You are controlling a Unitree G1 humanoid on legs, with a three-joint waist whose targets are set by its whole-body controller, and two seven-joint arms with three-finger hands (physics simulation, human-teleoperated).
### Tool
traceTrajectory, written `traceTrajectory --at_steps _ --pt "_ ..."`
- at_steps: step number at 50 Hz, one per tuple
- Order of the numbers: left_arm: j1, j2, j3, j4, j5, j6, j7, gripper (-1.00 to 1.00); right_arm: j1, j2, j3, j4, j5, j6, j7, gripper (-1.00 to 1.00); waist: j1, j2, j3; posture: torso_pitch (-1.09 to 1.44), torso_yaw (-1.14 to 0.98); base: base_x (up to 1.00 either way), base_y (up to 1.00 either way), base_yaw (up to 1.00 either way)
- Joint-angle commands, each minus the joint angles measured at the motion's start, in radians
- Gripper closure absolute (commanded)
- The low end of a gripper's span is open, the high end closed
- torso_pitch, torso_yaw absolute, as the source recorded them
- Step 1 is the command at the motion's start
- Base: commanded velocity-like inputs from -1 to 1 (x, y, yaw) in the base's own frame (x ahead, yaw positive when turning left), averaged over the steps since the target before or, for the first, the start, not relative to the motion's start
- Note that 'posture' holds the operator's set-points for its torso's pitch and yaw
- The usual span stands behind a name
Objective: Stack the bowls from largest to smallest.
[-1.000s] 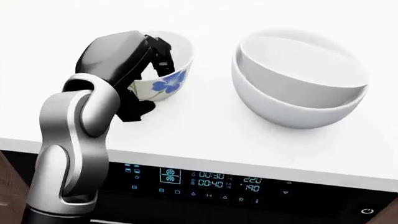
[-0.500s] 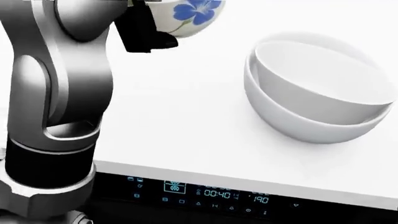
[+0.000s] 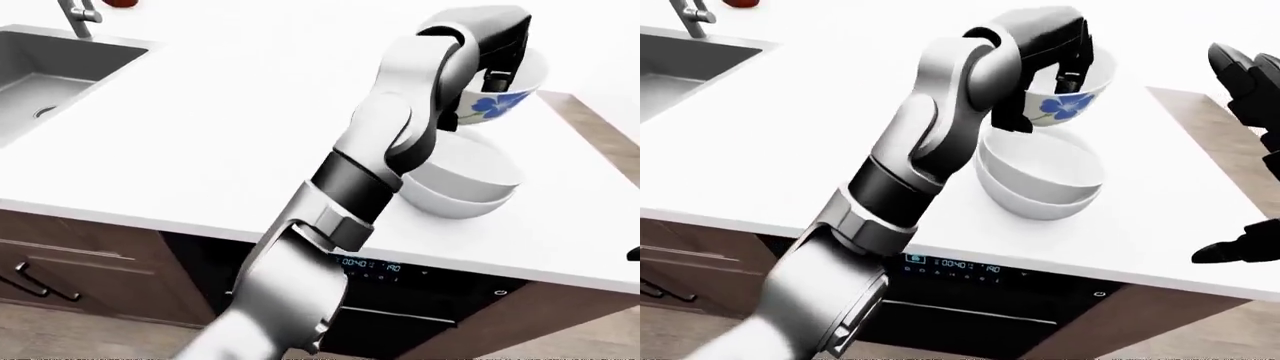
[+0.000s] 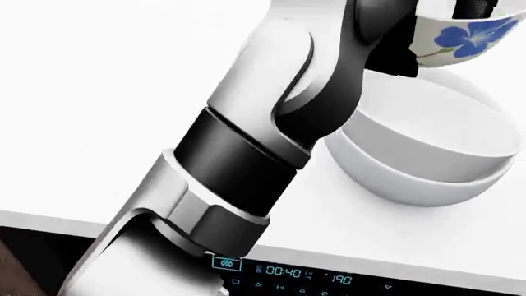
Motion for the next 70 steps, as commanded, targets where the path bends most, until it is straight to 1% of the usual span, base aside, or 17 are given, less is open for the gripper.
traceTrajectory --at_steps 1,15,17,20,21,22,26,33,34,41,44,49,51,53,57,65,70 --pt "-0.032 -0.007 0.012 -0.015 0.023 -0.013 0.041 1.0 -0.013 -0.029 -0.031 -0.008 0.01 -0.011 -0.016 -1.0 0.002 -0.015 -0.024 0.0 0.0 0.0 0.0 0.0" --pt "-0.047 -0.074 0.016 0.121 0.038 -0.008 0.055 1.0 -0.002 -0.01 -0.025 -0.002 0.003 -0.033 -0.029 -1.0 0.006 -0.03 -0.025 0.0 0.0 0.0 0.0 0.0" --pt "-0.054 -0.066 0.018 0.137 0.037 -0.011 0.06 0.74 0.001 -0.004 -0.025 -0.003 0.003 -0.036 -0.03 -1.0 0.006 -0.03 -0.025 0.0 0.0 0.0 0.0 0.0" --pt "-0.054 -0.063 0.018 0.168 0.034 -0.026 0.083 0.62 0.001 -0.006 -0.03 -0.004 0.008 -0.034 -0.029 -1.0 0.005 -0.031 -0.026 0.0 0.0 0.0 0.0 0.0" --pt "-0.057 -0.062 0.019 0.185 0.032 -0.031 0.095 0.44 0.0 -0.008 -0.03 -0.004 0.008 -0.033 -0.029 -1.0 0.005 -0.031 -0.026 0.0 0.0 0.0 0.0 0.0" --pt "-0.059 -0.061 0.02 0.192 0.031 -0.034 0.1 0.4 0.0 -0.008 -0.03 -0.004 0.008 -0.033 -0.03 -1.0 0.005 -0.031 -0.027 0.0 0.0 0.0 0.0 0.0" --pt "-0.073 -0.057 0.025 0.249 0.018 -0.053 0.136 -0.1 0.003 -0.002 -0.026 -0.001 0.005 -0.041 -0.035 -1.0 0.005 -0.033 -0.03 0.0 0.0 0.0 0.0 0.0" --pt "-0.06 -0.063 0.011 0.282 0.024 -0.074 0.166 -0.15 0.003 -0.005 -0.028 0.009 0.005 -0.046 -0.038 -1.0 0.004 -0.035 -0.033 0.0 0.0 0.0 0.0 0.0" --pt "-0.056 -0.064 0.01 0.277 0.027 -0.074 0.163 -0.29 0.003 -0.004 -0.028 0.01 0.005 -0.047 -0.04 -1.0 0.004 -0.035 -0.033 0.0 0.0 0.0 0.0 0.0" --pt "-0.057 -0.054 0.019 0.217 0.03 -0.062 0.119 -0.65 -0.003 -0.012 -0.025 0.005 0.005 -0.033 -0.037 -1.0 0.003 -0.036 -0.036 0.0 0.0 0.0 0.0 0.0" --pt "-0.07 -0.032 0.035 0.171 0.017 -0.045 0.098 -0.69 -0.01 -0.02 -0.021 0.0 0.005 -0.019 -0.034 -1.0 0.002 -0.034 -0.035 0.0 0.0 0.0 0.0 0.0" --pt "-0.107 0.068 0.076 0.028 -0.029 0.007 0.006 -0.82 -0.029 -0.035 -0.004 -0.016 0.0 0.01 -0.028 -1.0 0.0 -0.024 -0.031 0.0 0.0 0.0 0.0 0.0" --pt "-0.099 0.103 0.083 -0.036 -0.043 0.035 -0.025 -0.99 -0.038 -0.044 0.002 -0.022 0.0 0.025 -0.023 -1.0 -0.001 -0.019 -0.029 0.0 0.0 0.0 0.0 0.0" --pt "-0.076 0.161 0.098 -0.112 -0.057 0.054 -0.064 -1.0 -0.054 -0.065 0.005 -0.026 0.004 0.046 -0.014 -1.0 -0.001 -0.014 -0.027 0.0 0.0 0.0 0.0 0.0" --pt "0.056 0.27 0.111 -0.335 -0.048 0.083 -0.159 -1.0 -0.079 -0.106 0.005 -0.028 0.012 0.08 -0.003 -1.0 -0.001 -0.001 -0.026 0.0 0.0 0.0 0.0 0.0" --pt "0.152 0.492 0.204 -0.61 -0.084 0.166 -0.304 -1.0 -0.075 -0.153 -0.046 -0.002 0.038 0.082 0.009 -1.0 -0.003 0.013 -0.024 0.0 0.0 0.0 0.0 0.0" --pt "0.369 0.632 0.274 -0.816 -0.107 0.18 -0.365 -1.0 -0.043 -0.158 -0.111 0.025 0.06 0.056 0.012 -1.0 -0.006 0.025 -0.018 0.0 0.0 0.0 0.0 0.0"
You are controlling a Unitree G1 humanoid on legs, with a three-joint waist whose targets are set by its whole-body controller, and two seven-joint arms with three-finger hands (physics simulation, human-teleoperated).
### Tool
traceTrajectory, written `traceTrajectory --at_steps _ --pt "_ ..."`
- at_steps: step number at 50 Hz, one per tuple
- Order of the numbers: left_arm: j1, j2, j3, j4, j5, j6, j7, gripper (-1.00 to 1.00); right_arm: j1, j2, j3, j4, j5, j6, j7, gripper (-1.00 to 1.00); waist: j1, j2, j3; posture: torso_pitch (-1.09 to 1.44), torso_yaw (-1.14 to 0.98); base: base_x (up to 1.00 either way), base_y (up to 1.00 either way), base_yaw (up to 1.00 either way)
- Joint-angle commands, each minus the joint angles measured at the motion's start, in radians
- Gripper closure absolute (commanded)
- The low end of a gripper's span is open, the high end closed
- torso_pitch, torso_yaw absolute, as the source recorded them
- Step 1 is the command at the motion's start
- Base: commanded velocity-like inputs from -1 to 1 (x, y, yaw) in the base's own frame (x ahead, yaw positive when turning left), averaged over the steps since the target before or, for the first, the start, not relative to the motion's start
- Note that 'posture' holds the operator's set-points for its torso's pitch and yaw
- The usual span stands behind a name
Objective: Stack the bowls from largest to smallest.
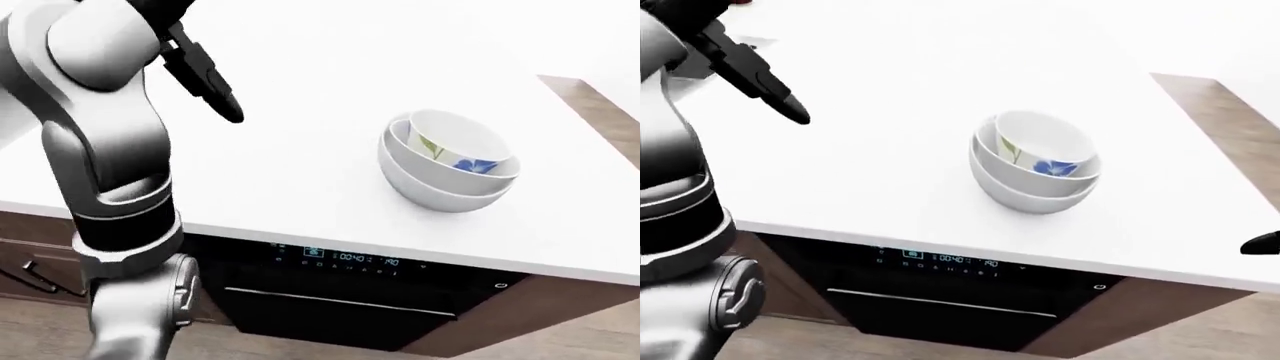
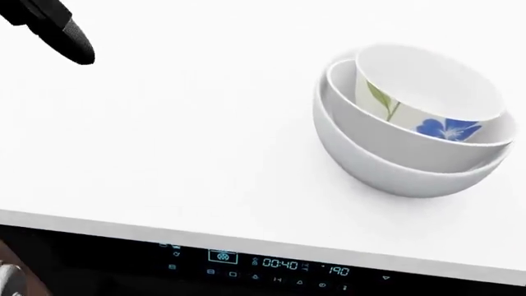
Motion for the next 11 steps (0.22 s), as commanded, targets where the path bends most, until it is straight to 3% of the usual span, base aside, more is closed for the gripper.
traceTrajectory --at_steps 1,7,10,11 --pt "0.034 0.046 0.028 -0.03 -0.023 -0.011 -0.001 -1.0 -0.004 -0.028 -0.042 -0.003 0.012 -0.016 -0.017 -1.0 -0.003 -0.003 -0.019 0.0 0.0 0.0 0.0 0.0" --pt "0.322 0.253 0.231 -0.132 -0.169 0.013 0.057 -1.0 0.037 -0.063 -0.158 0.078 0.052 -0.056 -0.012 -1.0 -0.008 0.016 -0.024 0.0 0.0 0.0 0.0 0.0" --pt "0.494 0.347 0.393 -0.134 -0.301 0.038 0.148 -1.0 0.07 -0.075 -0.256 0.153 0.077 -0.092 -0.036 -1.0 -0.012 0.024 -0.022 0.0 0.0 0.0 0.0 0.0" --pt "0.521 0.372 0.408 -0.134 -0.339 0.052 0.172 -1.0 0.08 -0.078 -0.267 0.164 0.083 -0.091 -0.046 -1.0 -0.014 0.027 -0.021 0.0 0.0 0.0 0.0 0.0"
